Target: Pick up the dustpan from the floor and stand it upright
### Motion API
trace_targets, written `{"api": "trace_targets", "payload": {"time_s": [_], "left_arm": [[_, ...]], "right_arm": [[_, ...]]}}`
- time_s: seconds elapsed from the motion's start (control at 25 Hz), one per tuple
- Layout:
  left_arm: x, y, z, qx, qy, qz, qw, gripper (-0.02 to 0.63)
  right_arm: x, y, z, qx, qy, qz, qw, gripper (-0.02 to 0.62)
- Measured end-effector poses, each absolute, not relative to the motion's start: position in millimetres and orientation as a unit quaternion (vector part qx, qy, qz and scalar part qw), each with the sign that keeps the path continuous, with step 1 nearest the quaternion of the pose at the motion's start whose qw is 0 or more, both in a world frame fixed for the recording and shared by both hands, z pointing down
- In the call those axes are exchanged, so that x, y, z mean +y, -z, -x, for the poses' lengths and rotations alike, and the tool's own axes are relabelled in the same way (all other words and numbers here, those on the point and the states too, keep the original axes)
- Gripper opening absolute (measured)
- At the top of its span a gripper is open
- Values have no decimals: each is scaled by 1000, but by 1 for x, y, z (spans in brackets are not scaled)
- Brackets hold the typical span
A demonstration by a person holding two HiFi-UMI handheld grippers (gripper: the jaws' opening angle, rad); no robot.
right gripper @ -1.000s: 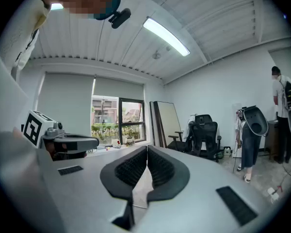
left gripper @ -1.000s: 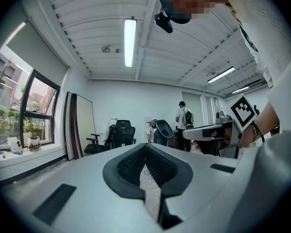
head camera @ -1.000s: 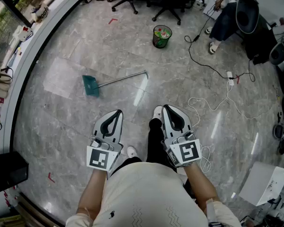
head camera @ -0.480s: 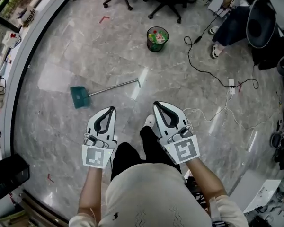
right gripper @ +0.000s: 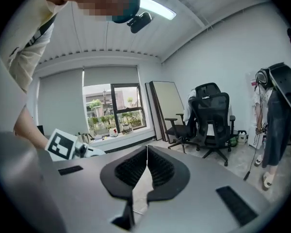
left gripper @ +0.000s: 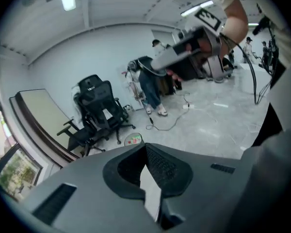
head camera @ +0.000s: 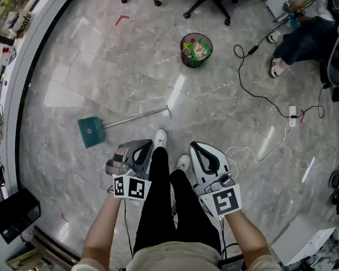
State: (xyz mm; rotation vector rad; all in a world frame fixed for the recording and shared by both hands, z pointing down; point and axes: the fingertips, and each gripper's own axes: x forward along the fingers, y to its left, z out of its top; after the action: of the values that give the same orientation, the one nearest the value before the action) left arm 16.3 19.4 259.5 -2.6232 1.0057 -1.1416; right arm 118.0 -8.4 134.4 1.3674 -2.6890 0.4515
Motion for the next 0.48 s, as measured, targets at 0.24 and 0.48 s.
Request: {"api": "trace_targets", "payload": {"time_s": [0.24, 0.48], "left_arm": [[-47, -490, -45, 224, 497, 838, 29, 11], [-96, -708, -34, 208, 580, 787, -25, 12]], "right_arm": [[-60, -279, -133, -858, -201, -467, 72, 17], [-63, -444, -138, -842, -244, -465, 127, 17]]}}
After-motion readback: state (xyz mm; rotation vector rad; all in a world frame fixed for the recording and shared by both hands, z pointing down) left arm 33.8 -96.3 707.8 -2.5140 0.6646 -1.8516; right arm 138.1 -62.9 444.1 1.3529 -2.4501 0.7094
